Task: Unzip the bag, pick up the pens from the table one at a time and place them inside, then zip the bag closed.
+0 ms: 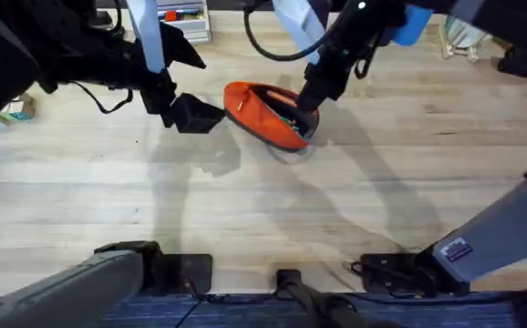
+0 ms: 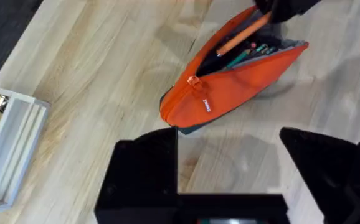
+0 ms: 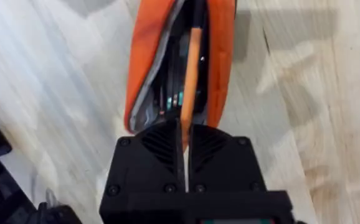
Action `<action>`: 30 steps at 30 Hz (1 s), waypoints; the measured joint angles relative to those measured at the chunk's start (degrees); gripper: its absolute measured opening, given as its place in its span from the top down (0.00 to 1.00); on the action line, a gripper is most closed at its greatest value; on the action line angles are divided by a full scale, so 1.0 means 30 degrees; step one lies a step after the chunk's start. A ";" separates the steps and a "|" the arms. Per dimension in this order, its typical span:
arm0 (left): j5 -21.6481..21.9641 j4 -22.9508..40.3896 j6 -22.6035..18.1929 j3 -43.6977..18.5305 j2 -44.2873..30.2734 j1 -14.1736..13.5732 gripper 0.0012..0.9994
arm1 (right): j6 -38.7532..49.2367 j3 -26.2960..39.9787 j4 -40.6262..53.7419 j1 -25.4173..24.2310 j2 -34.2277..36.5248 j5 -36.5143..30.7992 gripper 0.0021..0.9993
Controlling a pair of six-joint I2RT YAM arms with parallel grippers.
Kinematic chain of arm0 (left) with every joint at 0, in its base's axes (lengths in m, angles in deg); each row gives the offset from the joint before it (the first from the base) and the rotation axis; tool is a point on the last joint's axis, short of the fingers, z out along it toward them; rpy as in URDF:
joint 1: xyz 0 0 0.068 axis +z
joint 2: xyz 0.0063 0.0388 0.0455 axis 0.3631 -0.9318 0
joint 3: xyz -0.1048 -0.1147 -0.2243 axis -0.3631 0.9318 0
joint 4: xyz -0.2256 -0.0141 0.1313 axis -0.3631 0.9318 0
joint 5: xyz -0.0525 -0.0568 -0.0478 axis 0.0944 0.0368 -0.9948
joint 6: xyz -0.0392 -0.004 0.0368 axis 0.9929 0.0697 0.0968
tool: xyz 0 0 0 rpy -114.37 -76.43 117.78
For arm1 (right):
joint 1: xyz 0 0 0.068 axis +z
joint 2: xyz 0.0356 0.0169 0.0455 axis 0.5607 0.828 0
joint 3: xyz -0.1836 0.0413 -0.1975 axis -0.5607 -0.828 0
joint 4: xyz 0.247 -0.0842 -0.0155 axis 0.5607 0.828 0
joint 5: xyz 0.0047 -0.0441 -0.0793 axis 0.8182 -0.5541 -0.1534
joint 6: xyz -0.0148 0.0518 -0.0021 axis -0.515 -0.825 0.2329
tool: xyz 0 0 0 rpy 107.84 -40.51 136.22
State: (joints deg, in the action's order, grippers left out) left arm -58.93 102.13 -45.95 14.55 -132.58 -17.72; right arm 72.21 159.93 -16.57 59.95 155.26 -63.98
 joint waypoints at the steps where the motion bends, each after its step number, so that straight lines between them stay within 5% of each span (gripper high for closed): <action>1: 0.0000 0.0002 0.0000 0.0000 0.0002 0.0000 0.01 | 0.0000 0.0000 -0.0154 0.0024 0.0234 0.0024 0.97; 16: 0.0000 0.0000 0.0000 0.0000 0.0007 0.0000 0.01 | -0.0079 -0.0066 -0.1709 0.0503 0.2228 0.0182 0.95; 22: 0.0000 0.0003 0.0000 0.0000 0.0004 0.0000 0.01 | -0.0135 -0.0066 -0.1438 0.0510 0.2228 0.0288 0.09; 24: 0.0000 0.0007 0.0000 0.0000 0.0000 0.0000 0.01 | -0.0131 -0.0066 -0.1309 0.0511 0.2228 0.0328 0.01; 30: 0.0007 -0.0204 0.0000 0.0000 0.0000 0.0000 0.01 | -0.0160 0.0036 -0.0910 0.0546 0.2228 0.0328 0.00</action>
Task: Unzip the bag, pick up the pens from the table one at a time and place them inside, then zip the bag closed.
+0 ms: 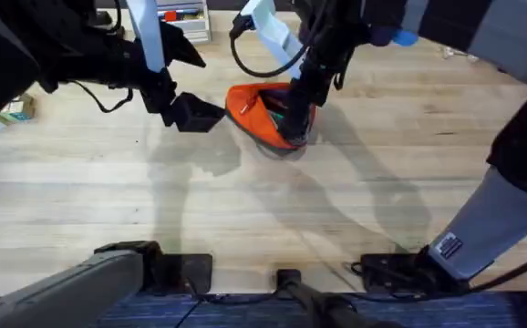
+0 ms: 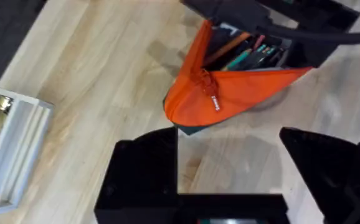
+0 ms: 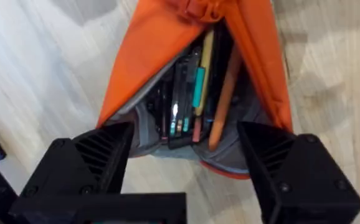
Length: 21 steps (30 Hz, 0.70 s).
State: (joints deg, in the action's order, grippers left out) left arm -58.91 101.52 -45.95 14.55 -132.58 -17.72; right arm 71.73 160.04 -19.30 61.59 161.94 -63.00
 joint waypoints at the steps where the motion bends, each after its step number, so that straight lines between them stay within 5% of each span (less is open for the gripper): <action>1: -0.0007 -0.0153 0.0000 0.0000 0.0007 0.0000 0.01 | -0.0058 0.0486 0.0856 0.0036 0.0000 0.0000 0.00; 14: 0.1166 -0.0219 -0.0088 0.0000 0.0007 0.0117 0.01 | -0.1029 0.4972 0.3789 0.0029 0.0000 -0.0022 0.00; 21: 0.1145 -0.0226 -0.0964 0.0000 0.0000 0.1860 0.01 | -0.3496 0.7004 0.3794 0.0029 0.0000 -0.0015 0.00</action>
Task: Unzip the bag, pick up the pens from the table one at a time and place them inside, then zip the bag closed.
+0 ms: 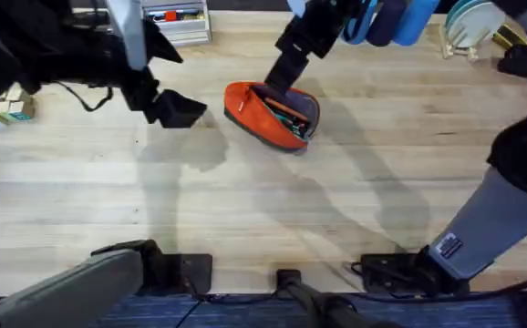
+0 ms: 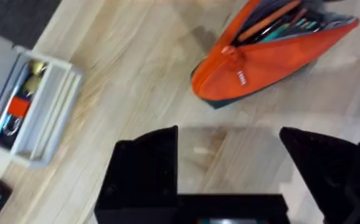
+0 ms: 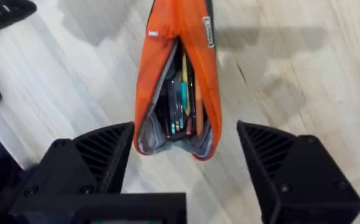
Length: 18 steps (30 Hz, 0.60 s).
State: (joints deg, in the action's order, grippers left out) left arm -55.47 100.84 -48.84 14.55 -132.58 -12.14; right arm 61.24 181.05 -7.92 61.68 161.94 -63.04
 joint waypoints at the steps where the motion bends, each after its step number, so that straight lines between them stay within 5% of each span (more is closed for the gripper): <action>1: -0.0124 0.0003 -0.0134 0.0000 0.0004 0.0308 0.01 | -0.0467 0.0136 -0.0016 0.0000 0.0000 0.0000 0.00; 7: -0.1533 0.0000 -0.1268 0.0000 0.0000 0.2338 0.01 | -0.2510 0.0304 0.0252 -0.0044 0.0000 0.0000 0.00; 8: -0.2948 -0.0003 -0.2267 0.0000 -0.0150 0.3292 0.01 | -0.2970 0.0304 0.0373 -0.0225 0.0000 0.0000 0.00; 18: -0.5643 -0.0073 -0.4053 -0.0036 -0.3548 0.4056 0.01 | -0.3259 0.0304 0.0417 -0.0482 -0.0582 -0.1163 0.00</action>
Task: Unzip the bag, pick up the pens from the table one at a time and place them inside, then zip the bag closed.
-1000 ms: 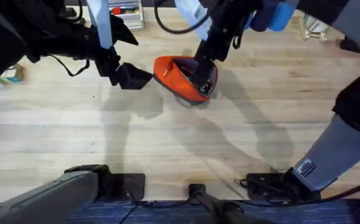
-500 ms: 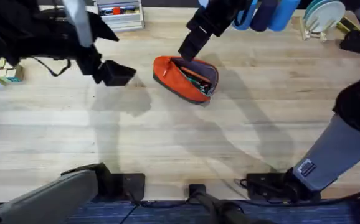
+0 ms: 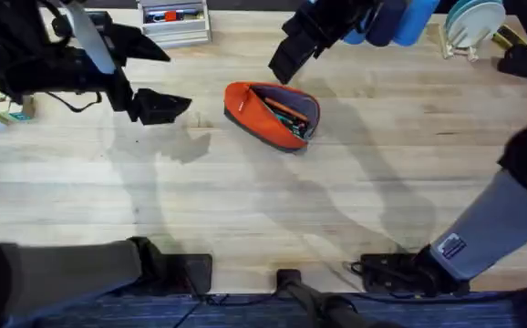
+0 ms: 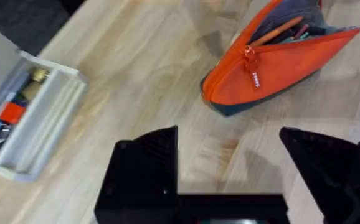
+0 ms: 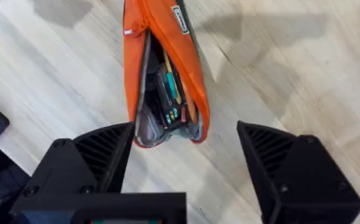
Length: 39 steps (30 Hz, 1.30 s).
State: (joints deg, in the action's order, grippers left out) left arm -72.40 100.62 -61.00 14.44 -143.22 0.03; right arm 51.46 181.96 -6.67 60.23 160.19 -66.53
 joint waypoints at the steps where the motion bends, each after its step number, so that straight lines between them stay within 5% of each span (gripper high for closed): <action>1: -0.0123 0.0007 -0.0055 0.0000 -0.0346 0.0000 0.01 | -0.0028 0.0000 0.0007 0.0061 -0.0251 -0.0062 0.00; 13: -0.0739 -0.0001 -0.0294 0.0000 -0.1414 0.0000 0.01 | -0.0815 0.0029 0.0045 0.0387 -0.4210 -0.0365 0.00; 22: -0.0741 0.0015 -0.0338 0.0000 -0.1413 0.0000 0.01 | -0.1931 -0.0098 -0.0145 0.1309 -0.4884 -0.1457 0.00; 29: -0.0741 0.0015 -0.0345 0.0000 -0.1413 0.0000 0.01 | -0.2437 -0.2192 -0.0881 0.1954 -0.5406 -0.2156 0.00; 39: -0.0741 0.0015 -0.0346 0.0000 -0.1413 0.0000 0.01 | -0.6262 -0.3846 -0.3202 0.3812 -0.5435 -0.2517 0.00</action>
State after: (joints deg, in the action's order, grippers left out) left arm -74.62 100.67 -62.03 14.44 -147.46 0.03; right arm 32.68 170.42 -16.27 71.66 143.89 -74.08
